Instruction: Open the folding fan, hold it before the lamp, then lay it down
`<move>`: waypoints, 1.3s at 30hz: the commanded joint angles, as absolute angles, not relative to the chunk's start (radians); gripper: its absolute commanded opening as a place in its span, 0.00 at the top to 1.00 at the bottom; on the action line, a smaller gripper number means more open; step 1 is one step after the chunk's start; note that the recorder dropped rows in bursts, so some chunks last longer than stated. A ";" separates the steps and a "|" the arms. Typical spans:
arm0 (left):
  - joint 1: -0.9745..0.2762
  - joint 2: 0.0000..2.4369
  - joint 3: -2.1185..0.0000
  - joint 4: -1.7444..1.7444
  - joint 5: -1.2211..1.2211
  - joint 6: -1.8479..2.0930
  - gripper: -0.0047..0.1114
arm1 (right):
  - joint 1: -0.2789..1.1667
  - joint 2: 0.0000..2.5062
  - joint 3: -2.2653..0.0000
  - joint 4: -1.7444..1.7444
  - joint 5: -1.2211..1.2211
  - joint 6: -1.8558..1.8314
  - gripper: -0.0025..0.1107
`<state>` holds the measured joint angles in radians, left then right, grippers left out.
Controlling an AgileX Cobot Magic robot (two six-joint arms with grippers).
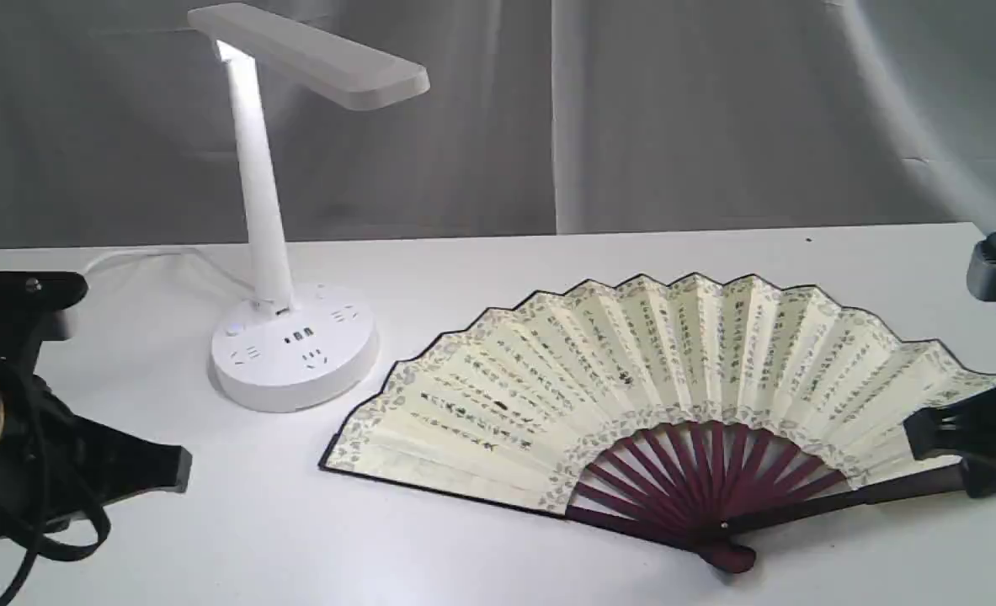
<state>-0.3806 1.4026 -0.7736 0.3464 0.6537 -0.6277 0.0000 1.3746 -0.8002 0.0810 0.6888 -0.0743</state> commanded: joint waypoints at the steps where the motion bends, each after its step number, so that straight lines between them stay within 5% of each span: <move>1: -0.349 1.362 -0.778 0.255 0.660 -0.550 0.96 | 0.001 1.366 -0.805 0.065 0.668 -0.066 0.81; 17: 0.025 1.350 -0.778 -0.080 0.671 -0.137 0.96 | 0.001 1.366 -0.805 0.061 0.649 -0.074 0.83; 22: 0.033 1.350 -0.778 -0.013 0.671 -0.118 0.96 | 0.001 1.366 -0.805 0.009 0.648 -0.074 0.98; 39: 0.031 1.350 -0.778 -0.012 0.671 -0.118 0.96 | -0.001 1.366 -0.805 -0.130 0.654 0.085 0.98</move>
